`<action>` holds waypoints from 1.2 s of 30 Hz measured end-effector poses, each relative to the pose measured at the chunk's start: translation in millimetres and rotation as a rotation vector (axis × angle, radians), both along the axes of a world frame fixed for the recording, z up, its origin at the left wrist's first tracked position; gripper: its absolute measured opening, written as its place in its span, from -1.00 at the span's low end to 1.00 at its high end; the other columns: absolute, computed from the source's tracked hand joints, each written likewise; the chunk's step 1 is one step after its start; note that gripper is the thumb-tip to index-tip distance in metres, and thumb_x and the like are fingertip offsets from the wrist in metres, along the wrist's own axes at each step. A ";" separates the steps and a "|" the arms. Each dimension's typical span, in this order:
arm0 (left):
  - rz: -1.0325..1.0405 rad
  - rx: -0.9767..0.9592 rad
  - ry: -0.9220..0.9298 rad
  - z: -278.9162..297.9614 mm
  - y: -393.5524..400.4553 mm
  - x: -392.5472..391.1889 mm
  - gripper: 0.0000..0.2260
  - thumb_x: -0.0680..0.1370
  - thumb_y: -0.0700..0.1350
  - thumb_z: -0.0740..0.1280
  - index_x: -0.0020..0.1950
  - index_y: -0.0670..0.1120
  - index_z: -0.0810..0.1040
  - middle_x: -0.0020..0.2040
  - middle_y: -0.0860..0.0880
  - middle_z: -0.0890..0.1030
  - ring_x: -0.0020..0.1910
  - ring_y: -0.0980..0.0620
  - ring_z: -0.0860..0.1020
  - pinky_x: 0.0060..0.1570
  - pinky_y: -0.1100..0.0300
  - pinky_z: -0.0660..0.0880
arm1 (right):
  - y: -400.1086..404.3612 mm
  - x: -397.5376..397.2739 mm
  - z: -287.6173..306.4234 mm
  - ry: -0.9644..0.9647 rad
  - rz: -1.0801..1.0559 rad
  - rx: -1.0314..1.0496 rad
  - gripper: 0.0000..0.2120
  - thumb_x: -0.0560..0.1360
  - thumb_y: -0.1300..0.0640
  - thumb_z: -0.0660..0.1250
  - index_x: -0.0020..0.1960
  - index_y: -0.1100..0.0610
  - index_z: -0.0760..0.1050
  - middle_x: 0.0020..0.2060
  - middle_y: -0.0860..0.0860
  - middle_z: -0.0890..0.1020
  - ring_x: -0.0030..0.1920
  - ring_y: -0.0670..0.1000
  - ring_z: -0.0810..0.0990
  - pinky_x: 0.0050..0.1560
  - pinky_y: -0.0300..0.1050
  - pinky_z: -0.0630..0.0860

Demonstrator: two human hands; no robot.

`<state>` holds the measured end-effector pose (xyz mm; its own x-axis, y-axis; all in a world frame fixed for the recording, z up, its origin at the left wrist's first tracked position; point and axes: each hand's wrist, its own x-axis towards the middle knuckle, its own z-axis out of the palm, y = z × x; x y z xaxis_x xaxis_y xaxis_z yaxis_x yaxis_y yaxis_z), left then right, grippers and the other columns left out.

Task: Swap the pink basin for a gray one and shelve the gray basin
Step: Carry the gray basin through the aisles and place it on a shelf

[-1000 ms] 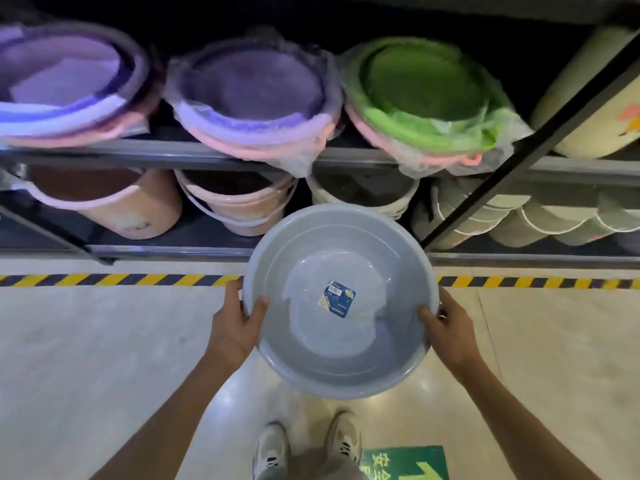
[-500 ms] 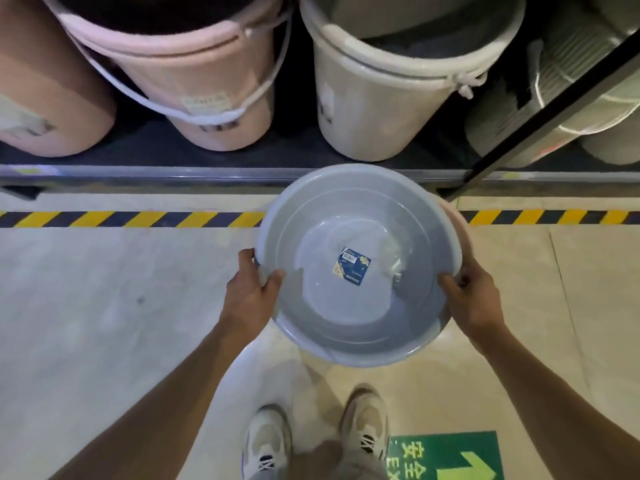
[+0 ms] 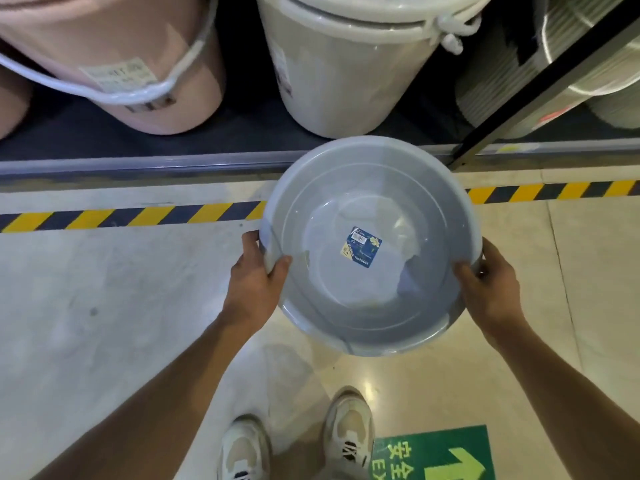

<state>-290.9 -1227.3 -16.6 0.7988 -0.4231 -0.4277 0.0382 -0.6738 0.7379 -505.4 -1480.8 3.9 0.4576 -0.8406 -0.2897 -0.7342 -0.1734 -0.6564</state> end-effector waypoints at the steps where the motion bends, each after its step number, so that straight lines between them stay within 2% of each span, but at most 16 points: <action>1: -0.006 0.007 0.001 -2.9 -10.0 -0.2 -0.71 0.59 -0.05 0.36 0.14 0.08 0.25 0.00 -0.02 0.56 -0.09 -0.16 0.56 -0.15 0.10 0.47 | -5.8 -1.8 -3.7 0.017 -0.012 -0.009 -0.58 0.42 0.03 0.29 0.28 0.03 0.49 -0.15 0.04 0.64 -0.20 0.16 0.57 -0.22 -0.10 0.42; 3: -0.004 0.012 -0.011 -10.8 -28.6 -0.3 -0.72 0.58 -0.10 0.36 0.10 0.02 0.24 0.00 -0.05 0.55 -0.04 -0.24 0.57 -0.10 0.02 0.49 | -14.6 -5.6 -14.2 0.051 -0.026 -0.037 -0.68 0.49 0.10 0.31 0.24 0.07 0.49 -0.14 0.03 0.61 -0.17 0.16 0.54 -0.22 -0.11 0.38; 5: -0.001 0.012 -0.028 -19.5 -44.4 -0.1 -0.72 0.57 -0.12 0.34 0.07 0.02 0.22 0.00 -0.04 0.55 -0.03 -0.24 0.57 -0.07 -0.05 0.52 | -22.2 -8.9 -27.3 0.074 -0.050 -0.068 -0.73 0.53 0.16 0.31 0.22 0.11 0.47 -0.12 0.01 0.58 -0.16 0.14 0.50 -0.20 -0.11 0.36; 7: -0.037 0.018 -0.030 -29.5 -55.3 -1.4 -0.70 0.56 -0.11 0.34 0.09 0.06 0.21 -0.02 0.00 0.54 -0.07 -0.18 0.55 -0.11 0.00 0.50 | -28.9 -11.2 -39.9 0.097 -0.112 -0.069 -0.71 0.54 0.19 0.29 0.26 0.12 0.45 -0.08 0.01 0.56 -0.13 0.14 0.48 -0.11 -0.08 0.38; 9: -0.073 0.043 -0.032 -41.0 -62.7 -4.1 -0.69 0.57 -0.11 0.34 0.11 0.03 0.21 -0.02 -0.01 0.52 -0.11 -0.16 0.53 -0.15 0.04 0.45 | -33.8 -14.8 -49.8 0.131 -0.139 -0.060 -0.70 0.54 0.18 0.27 0.27 0.12 0.44 -0.07 0.04 0.56 -0.12 0.17 0.48 -0.11 -0.03 0.40; 13: -0.105 0.165 -0.091 -62.3 -72.1 -11.3 -0.70 0.58 -0.05 0.34 0.04 0.02 0.18 -0.03 -0.07 0.51 -0.14 -0.22 0.52 -0.17 -0.02 0.49 | -42.8 -21.7 -67.1 0.211 -0.110 -0.066 -0.72 0.53 0.17 0.28 0.23 0.17 0.45 0.01 0.20 0.63 -0.02 0.31 0.55 -0.12 -0.03 0.36; 16: -0.149 0.238 -0.131 -75.9 -77.8 -16.5 -0.69 0.59 -0.03 0.33 0.01 0.02 0.16 -0.01 -0.18 0.58 -0.20 -0.22 0.48 -0.21 0.01 0.41 | -46.2 -23.9 -79.6 0.279 -0.126 -0.055 -0.72 0.52 0.17 0.26 0.22 0.18 0.43 0.06 0.24 0.63 0.02 0.35 0.55 -0.10 -0.02 0.36; 18: -0.201 0.297 -0.186 -81.7 -82.9 -16.3 -0.70 0.59 -0.02 0.32 0.04 -0.01 0.17 0.04 -0.24 0.61 -0.12 -0.33 0.54 -0.19 -0.01 0.37 | -47.2 -25.2 -87.4 0.326 -0.138 -0.058 -0.71 0.53 0.16 0.24 0.23 0.17 0.41 0.06 0.26 0.62 0.02 0.36 0.54 -0.11 0.00 0.35; 21: -0.275 0.333 -0.242 -89.3 -89.5 -14.0 -0.69 0.59 -0.02 0.33 0.16 -0.12 0.27 0.12 -0.27 0.60 0.05 -0.39 0.56 -0.09 -0.13 0.45 | -49.0 -25.4 -95.5 0.406 -0.133 -0.070 -0.72 0.54 0.14 0.22 0.23 0.20 0.37 0.04 0.29 0.61 0.00 0.36 0.53 -0.15 0.02 0.32; 23: -0.293 0.339 -0.256 -92.8 -91.2 -12.9 -0.68 0.59 -0.04 0.33 0.19 -0.15 0.28 0.13 -0.27 0.59 0.05 -0.39 0.56 -0.04 -0.18 0.49 | -50.1 -23.4 -99.4 0.428 -0.124 -0.055 -0.73 0.55 0.16 0.22 0.21 0.24 0.36 0.04 0.32 0.60 0.01 0.38 0.53 -0.16 0.03 0.31; 26: -0.306 0.330 -0.256 -98.5 -89.8 -11.9 -0.67 0.59 -0.04 0.34 0.18 -0.15 0.27 0.10 -0.26 0.59 0.01 -0.37 0.57 -0.12 -0.12 0.46 | -50.4 -19.9 -103.4 0.431 -0.135 -0.040 -0.73 0.56 0.18 0.22 0.23 0.26 0.35 0.06 0.35 0.59 0.03 0.39 0.53 -0.15 0.03 0.31; 29: -0.274 0.270 -0.205 -104.1 -88.4 -10.1 -0.67 0.57 -0.04 0.37 0.17 -0.11 0.27 0.05 -0.18 0.56 -0.08 -0.27 0.55 -0.15 -0.06 0.48 | -51.4 -19.7 -109.1 0.395 -0.148 -0.037 -0.71 0.56 0.18 0.21 0.24 0.24 0.33 0.01 0.29 0.58 0.00 0.37 0.53 -0.14 0.03 0.33; 32: -0.184 0.255 -0.016 -110.0 -86.5 -10.0 -0.65 0.54 0.00 0.40 0.14 0.02 0.25 0.00 -0.07 0.53 -0.18 -0.12 0.54 -0.20 0.04 0.56 | -53.3 -23.0 -115.3 0.287 -0.230 0.088 -0.66 0.54 0.14 0.21 0.30 0.16 0.32 -0.06 0.13 0.53 -0.12 0.26 0.51 -0.15 0.01 0.39; 33: -0.127 0.245 0.088 -111.2 -86.1 -10.3 -0.62 0.52 0.02 0.42 0.17 0.03 0.27 0.02 -0.06 0.54 -0.16 -0.11 0.56 -0.20 0.04 0.58 | -54.3 -24.5 -117.1 0.243 -0.276 0.161 -0.65 0.54 0.12 0.24 0.31 0.14 0.34 -0.04 0.12 0.54 -0.12 0.23 0.53 -0.16 0.01 0.43; 36: 0.031 0.145 0.346 -114.4 -86.5 -9.9 -0.49 0.41 0.02 0.51 0.27 0.05 0.35 0.12 -0.07 0.58 0.07 -0.18 0.59 0.02 -0.17 0.61 | -59.1 -33.6 -121.6 0.085 -0.391 0.447 -0.62 0.49 0.15 0.38 0.29 0.14 0.42 0.06 0.15 0.62 0.00 0.22 0.62 -0.07 0.12 0.59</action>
